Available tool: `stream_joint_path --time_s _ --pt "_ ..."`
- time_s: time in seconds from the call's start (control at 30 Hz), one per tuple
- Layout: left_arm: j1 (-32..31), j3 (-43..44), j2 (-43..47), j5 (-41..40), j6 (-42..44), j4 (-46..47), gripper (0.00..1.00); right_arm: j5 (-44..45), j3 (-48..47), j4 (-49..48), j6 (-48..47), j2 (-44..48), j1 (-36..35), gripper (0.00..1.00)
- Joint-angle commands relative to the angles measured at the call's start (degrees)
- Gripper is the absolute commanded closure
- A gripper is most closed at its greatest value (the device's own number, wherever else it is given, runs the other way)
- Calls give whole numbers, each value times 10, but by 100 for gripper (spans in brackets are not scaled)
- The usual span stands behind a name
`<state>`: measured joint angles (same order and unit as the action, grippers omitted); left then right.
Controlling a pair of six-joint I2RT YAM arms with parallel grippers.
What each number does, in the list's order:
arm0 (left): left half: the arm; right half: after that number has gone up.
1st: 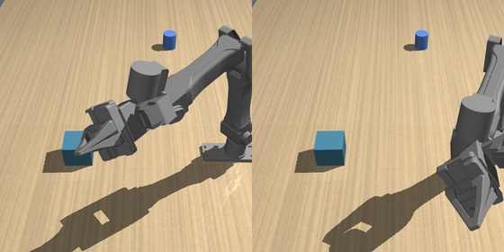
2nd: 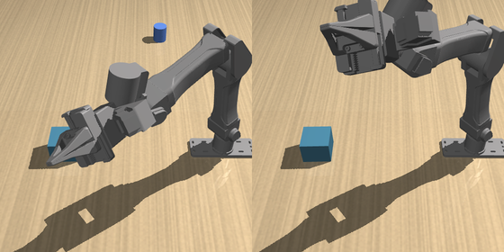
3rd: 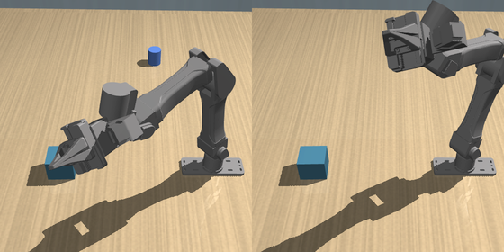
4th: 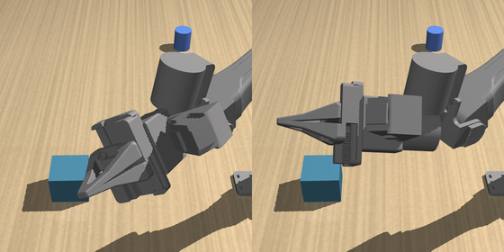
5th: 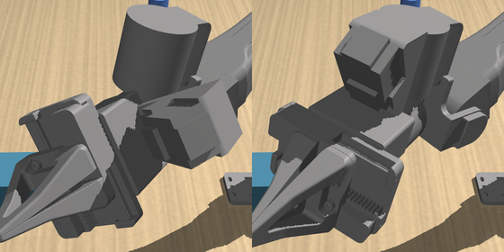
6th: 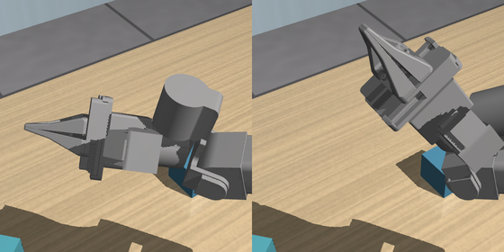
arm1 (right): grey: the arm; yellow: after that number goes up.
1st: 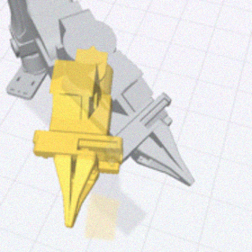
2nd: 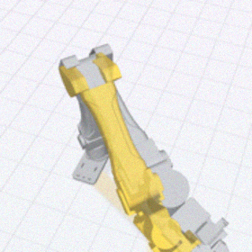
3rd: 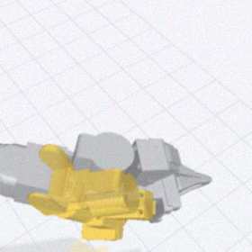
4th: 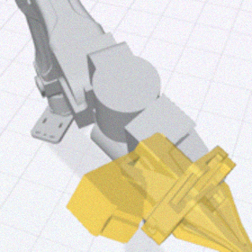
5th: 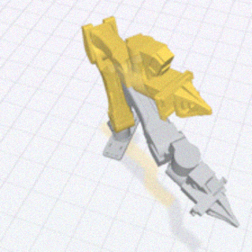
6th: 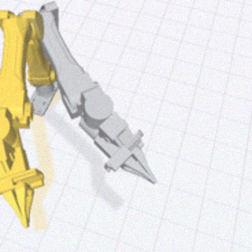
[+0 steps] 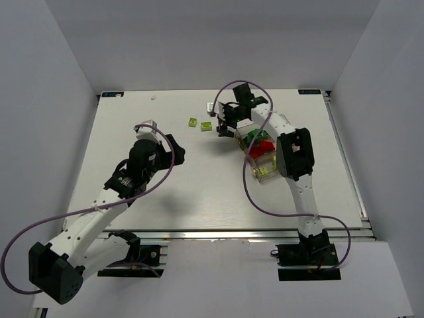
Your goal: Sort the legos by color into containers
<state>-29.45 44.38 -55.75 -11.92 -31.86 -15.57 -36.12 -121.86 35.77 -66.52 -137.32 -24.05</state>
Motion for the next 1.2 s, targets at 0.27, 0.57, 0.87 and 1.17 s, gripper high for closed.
stream_joint_path --time_s 0.27,0.57,0.87,1.17 --pt "3 -22 45 -52 -33 -46 2 23 -40 -149 136 -57 -27 13" --pt "3 -22 62 -70 -44 -70 2 25 -85 -194 170 -112 -35 13" --pt "3 -21 65 -79 -51 -83 2 14 -92 -217 190 -137 -37 24" --pt "3 -15 56 -79 -51 -79 2 -29 -55 -206 173 -118 -35 58"
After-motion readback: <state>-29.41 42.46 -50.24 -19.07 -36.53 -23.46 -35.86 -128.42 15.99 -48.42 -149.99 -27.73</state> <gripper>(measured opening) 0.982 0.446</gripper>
